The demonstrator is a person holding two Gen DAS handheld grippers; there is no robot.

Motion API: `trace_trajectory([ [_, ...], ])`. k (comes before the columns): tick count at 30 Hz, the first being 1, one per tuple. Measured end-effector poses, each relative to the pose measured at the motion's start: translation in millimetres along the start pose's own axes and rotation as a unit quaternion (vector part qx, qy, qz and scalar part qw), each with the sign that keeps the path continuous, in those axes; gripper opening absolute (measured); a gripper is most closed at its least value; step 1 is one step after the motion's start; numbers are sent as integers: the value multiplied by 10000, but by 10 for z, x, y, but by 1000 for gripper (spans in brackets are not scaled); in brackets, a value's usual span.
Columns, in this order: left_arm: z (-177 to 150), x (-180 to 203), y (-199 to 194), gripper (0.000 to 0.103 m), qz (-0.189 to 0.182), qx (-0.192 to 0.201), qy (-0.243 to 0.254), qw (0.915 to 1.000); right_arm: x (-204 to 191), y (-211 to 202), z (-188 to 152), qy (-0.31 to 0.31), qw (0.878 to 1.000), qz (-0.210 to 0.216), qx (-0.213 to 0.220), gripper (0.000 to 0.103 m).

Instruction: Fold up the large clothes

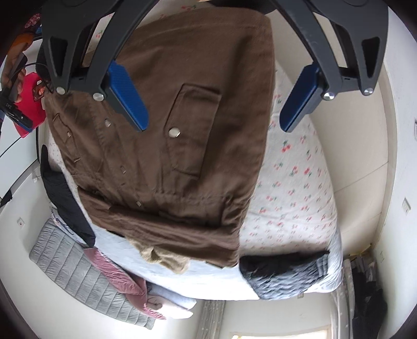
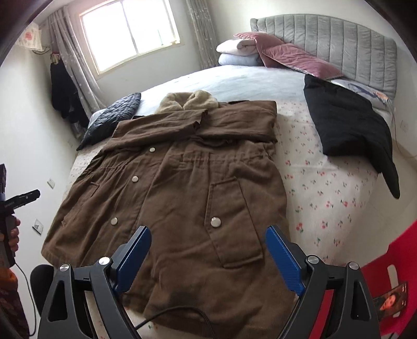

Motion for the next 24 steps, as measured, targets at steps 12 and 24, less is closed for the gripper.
trace_trajectory([
  [12, -429, -456, 451, 100, -628, -1270, -354, 9893, 721, 19, -658, 1240, 9888, 618, -555, 90],
  [24, -628, -458, 589, 100, -1179, -1721, -443, 9770, 758, 628, -954, 1961, 9657, 1171, -1234, 90],
])
Point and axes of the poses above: each gripper's, at about its wrist camera, not at the fingertips, and y roughly the way its jaws point, x to its right, z to its top, the point moved 6 cm from there along y, roughly the way its jaws point, and after that the axes turned 11 degrees about -y, right-handed, at the moved point
